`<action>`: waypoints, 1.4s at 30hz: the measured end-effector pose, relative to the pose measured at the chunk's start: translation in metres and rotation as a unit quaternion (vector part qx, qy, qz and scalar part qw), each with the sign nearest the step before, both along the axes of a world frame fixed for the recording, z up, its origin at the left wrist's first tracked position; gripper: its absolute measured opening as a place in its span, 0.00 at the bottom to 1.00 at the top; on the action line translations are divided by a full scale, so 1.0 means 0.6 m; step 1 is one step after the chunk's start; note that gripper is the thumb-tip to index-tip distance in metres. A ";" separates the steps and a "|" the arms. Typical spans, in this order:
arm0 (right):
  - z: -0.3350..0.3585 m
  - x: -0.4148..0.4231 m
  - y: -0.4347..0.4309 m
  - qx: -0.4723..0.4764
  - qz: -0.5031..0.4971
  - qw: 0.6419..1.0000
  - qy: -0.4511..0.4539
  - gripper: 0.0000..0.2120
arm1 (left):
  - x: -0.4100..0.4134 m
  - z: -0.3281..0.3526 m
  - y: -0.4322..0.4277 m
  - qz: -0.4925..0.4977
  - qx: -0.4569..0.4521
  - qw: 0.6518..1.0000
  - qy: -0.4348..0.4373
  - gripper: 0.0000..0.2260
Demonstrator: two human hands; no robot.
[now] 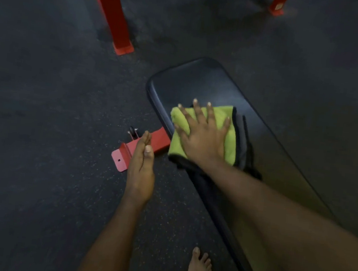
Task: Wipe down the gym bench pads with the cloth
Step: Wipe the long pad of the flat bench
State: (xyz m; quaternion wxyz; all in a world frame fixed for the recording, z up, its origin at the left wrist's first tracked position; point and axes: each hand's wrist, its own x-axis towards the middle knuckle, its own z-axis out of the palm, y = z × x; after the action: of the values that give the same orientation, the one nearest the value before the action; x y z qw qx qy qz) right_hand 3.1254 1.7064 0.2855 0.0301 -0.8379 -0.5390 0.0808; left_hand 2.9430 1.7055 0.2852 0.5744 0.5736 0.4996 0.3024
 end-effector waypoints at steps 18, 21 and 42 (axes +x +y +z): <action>0.004 0.131 -0.088 -0.024 -0.138 0.990 -0.015 0.29 | 0.116 -0.037 0.002 0.105 0.025 0.993 0.044 0.18; 0.002 0.204 0.041 -0.014 -0.146 0.989 0.034 0.29 | 0.132 -0.038 0.007 0.145 0.043 0.987 0.063 0.15; 0.000 0.245 0.236 0.009 -0.059 0.998 0.024 0.28 | 0.222 -0.036 0.077 0.240 -0.153 0.955 0.085 0.24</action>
State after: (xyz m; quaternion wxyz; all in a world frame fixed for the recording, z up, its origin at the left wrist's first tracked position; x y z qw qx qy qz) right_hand 3.2725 1.8479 0.2858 0.0552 -0.8659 -0.4883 0.0937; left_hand 3.0761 1.7519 0.2635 0.5214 0.3656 0.7097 0.3012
